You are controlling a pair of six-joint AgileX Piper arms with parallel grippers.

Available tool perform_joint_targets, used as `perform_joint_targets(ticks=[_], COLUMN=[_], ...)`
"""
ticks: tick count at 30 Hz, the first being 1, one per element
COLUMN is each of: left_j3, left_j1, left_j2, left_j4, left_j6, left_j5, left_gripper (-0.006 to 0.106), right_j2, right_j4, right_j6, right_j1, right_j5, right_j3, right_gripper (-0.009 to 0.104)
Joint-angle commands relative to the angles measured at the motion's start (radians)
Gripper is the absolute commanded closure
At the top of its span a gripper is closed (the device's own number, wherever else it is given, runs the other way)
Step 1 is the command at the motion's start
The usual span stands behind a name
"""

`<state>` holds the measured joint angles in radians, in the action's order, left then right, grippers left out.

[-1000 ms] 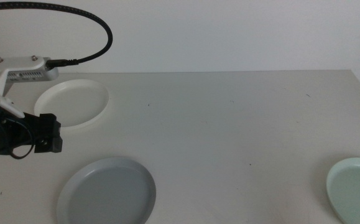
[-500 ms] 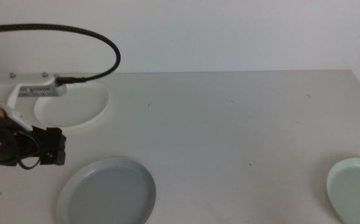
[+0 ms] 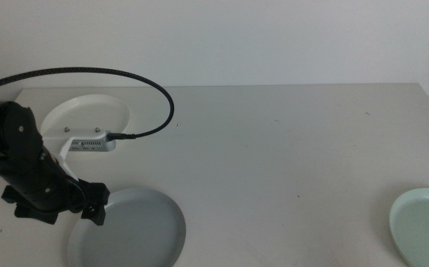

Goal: Stack the three bowls on top of each other.

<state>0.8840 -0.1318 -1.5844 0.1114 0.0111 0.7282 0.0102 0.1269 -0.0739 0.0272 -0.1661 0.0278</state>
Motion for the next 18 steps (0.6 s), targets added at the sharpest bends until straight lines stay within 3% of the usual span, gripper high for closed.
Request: perform_joint_targets(ticks=[1, 6, 9, 18], left_j3=[0.021, 0.021, 0.021, 0.021], left_j1=[-0.001, -0.001, -0.001, -0.001], left_j2=[-0.004, -0.060, -0.082, -0.098], left_j4=[0.025, 0.026, 0.026, 0.026], left_j6=[0.010, 0.010, 0.013, 0.013], left_j5=[-0.023, -0.023, -0.021, -0.013], left_gripper=[-0.005, -0.004, 0.002, 0.054], right_j2=[0.027, 0.027, 0.027, 0.027], right_j4=[0.014, 0.014, 0.014, 0.014], right_j6=[0.005, 0.005, 0.005, 0.005], right_j1=[-0.002, -0.002, -0.002, -0.002], right_j5=[0.082, 0.082, 0.082, 0.082], right_j3=[-0.006, -0.006, -0.006, -0.006], right_gripper=[0.049, 0.049, 0.049, 0.049])
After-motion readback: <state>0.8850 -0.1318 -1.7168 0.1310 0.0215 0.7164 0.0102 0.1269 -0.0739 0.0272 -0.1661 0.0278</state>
